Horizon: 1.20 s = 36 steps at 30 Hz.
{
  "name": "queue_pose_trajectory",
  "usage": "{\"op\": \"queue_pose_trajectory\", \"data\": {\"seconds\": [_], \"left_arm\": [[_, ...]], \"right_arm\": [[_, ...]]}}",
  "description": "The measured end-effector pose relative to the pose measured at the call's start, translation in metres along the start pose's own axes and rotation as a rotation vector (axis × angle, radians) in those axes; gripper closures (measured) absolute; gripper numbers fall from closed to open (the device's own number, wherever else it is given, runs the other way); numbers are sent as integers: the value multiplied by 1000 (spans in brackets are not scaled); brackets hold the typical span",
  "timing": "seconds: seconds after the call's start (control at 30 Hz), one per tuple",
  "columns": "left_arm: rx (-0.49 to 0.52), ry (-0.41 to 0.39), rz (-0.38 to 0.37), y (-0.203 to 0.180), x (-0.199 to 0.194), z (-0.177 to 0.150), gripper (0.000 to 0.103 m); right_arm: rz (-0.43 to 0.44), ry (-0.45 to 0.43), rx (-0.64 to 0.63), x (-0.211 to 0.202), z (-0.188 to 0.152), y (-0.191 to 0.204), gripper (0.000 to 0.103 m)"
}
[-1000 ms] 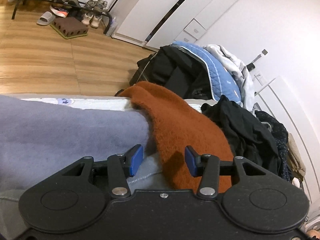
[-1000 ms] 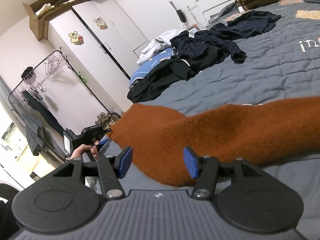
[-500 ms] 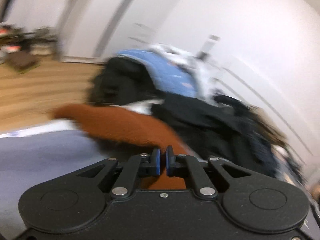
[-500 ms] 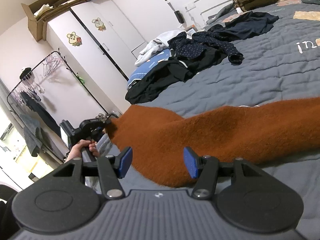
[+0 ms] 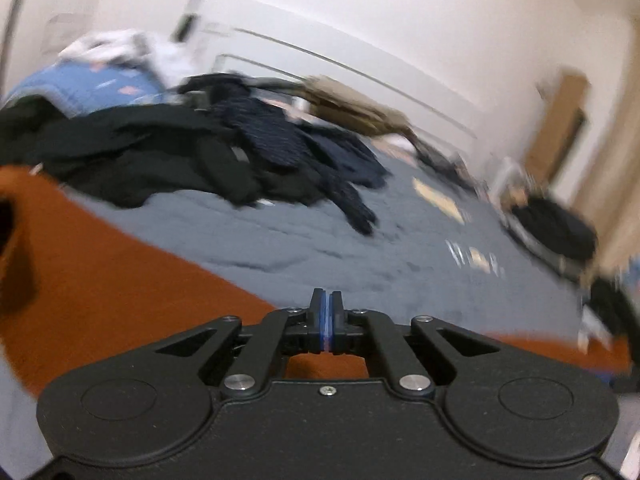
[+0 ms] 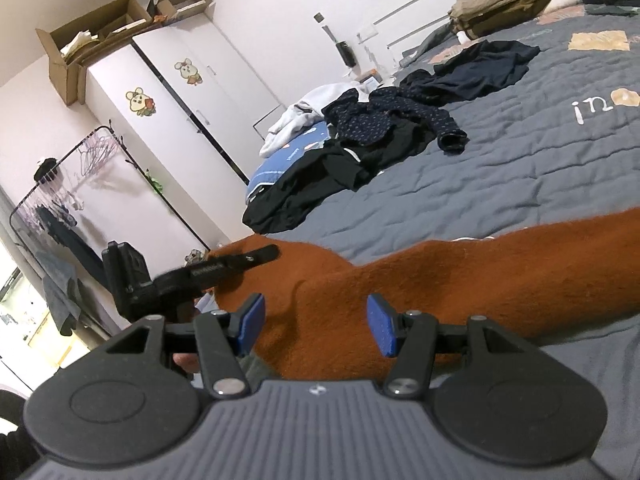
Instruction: Fold clothes
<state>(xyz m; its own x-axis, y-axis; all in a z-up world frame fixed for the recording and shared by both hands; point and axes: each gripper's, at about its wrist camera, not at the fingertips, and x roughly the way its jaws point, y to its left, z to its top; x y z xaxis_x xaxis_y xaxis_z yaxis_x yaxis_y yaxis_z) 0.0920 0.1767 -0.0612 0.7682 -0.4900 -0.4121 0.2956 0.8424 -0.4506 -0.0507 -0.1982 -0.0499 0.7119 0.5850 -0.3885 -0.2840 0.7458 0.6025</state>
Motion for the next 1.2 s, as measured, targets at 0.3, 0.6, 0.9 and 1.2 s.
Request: {"op": "queue_pose_trajectory", "data": {"seconds": [0.3, 0.6, 0.9, 1.2], "left_arm": [[-639, -397, 115, 123, -79, 10, 25], [-738, -361, 207, 154, -68, -1, 25], [-826, -357, 256, 193, -57, -2, 25], [-830, -354, 281, 207, -46, -2, 32]], "right_arm": [[23, 12, 6, 2, -1, 5, 47], [78, 17, -15, 6, -4, 25, 47], [77, 33, -25, 9, -8, 29, 47], [72, 46, -25, 13, -12, 30, 47]]}}
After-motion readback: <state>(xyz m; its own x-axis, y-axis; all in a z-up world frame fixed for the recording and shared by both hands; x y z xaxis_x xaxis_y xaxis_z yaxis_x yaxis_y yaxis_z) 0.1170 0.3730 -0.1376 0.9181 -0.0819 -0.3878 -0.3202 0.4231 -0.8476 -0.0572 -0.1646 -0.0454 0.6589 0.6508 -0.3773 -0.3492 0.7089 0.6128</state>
